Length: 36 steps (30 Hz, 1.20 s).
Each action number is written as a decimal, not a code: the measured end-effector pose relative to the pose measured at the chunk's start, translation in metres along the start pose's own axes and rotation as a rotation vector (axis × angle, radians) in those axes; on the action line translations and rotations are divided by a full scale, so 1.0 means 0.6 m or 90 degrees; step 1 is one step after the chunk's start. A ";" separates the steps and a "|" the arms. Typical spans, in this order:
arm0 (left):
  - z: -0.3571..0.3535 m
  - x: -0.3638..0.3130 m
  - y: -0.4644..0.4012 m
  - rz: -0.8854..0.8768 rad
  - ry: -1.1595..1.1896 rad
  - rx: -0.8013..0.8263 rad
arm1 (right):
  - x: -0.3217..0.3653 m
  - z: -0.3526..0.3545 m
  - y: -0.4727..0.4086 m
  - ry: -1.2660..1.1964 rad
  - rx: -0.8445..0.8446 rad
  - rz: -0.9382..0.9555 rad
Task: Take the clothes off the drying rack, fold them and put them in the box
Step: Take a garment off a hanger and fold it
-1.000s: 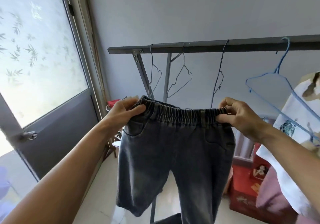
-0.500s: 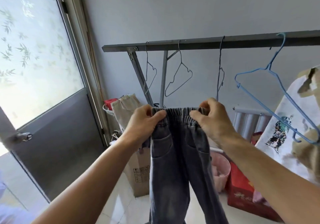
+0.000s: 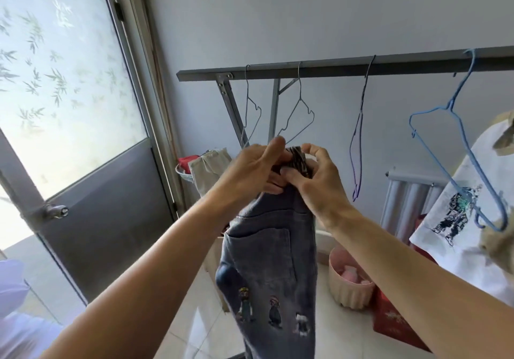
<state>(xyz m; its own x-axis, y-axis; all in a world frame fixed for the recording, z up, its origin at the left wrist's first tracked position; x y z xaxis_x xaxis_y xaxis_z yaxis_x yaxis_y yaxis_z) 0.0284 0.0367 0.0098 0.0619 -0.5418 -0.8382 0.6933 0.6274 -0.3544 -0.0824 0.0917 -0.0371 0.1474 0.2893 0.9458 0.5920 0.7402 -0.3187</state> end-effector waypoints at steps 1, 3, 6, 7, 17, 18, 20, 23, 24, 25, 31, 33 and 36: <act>0.025 -0.008 -0.007 -0.046 -0.153 -0.047 | -0.002 0.004 -0.006 -0.035 -0.011 -0.007; 0.059 -0.015 -0.015 -0.100 -0.442 -0.097 | -0.002 0.002 -0.016 -0.115 0.002 -0.021; 0.067 0.008 -0.033 -0.060 -0.458 0.011 | 0.021 -0.008 -0.027 -0.152 0.060 0.006; 0.066 0.013 -0.038 -0.043 -0.367 0.057 | 0.027 -0.008 -0.030 -0.164 0.076 0.015; 0.115 0.066 -0.052 0.118 0.268 -0.129 | -0.021 0.005 -0.012 -0.172 0.159 -0.119; 0.099 0.089 -0.048 0.152 0.311 -0.096 | -0.016 0.008 -0.017 -0.212 0.141 -0.123; 0.050 0.138 -0.022 0.221 0.321 0.047 | -0.009 0.015 -0.028 -0.255 0.101 -0.136; 0.003 0.201 0.031 0.276 0.223 0.230 | -0.015 0.032 -0.038 -0.271 0.039 -0.169; 0.001 0.220 0.043 0.282 0.167 0.247 | -0.020 0.036 -0.040 -0.272 0.027 -0.182; 0.002 0.233 0.053 0.284 0.118 0.243 | -0.025 0.038 -0.039 -0.277 0.024 -0.195; 0.018 0.246 0.075 0.297 0.333 0.107 | -0.030 0.026 -0.012 -0.189 0.199 -0.204; 0.030 0.246 0.076 0.312 0.393 0.036 | -0.034 0.020 -0.008 -0.152 0.240 -0.211; 0.039 0.245 0.072 0.317 0.441 -0.023 | -0.048 0.025 -0.015 -0.157 0.204 -0.235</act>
<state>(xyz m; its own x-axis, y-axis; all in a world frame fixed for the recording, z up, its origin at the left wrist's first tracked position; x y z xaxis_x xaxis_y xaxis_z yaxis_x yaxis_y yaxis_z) 0.0840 -0.0288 -0.1190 -0.1073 0.2591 -0.9599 0.6780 0.7252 0.1200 -0.1036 0.0858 -0.0627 -0.2378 0.0800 0.9680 0.2921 0.9564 -0.0073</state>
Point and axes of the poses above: each hand's wrist, its own y-axis away from the middle knuckle, its own z-axis out of the back of the hand, x = y × z, the point moved 10 cm from there along -y, towards the middle knuckle, and after that the axes turned 3 degrees about -y, right-handed, at the moved point
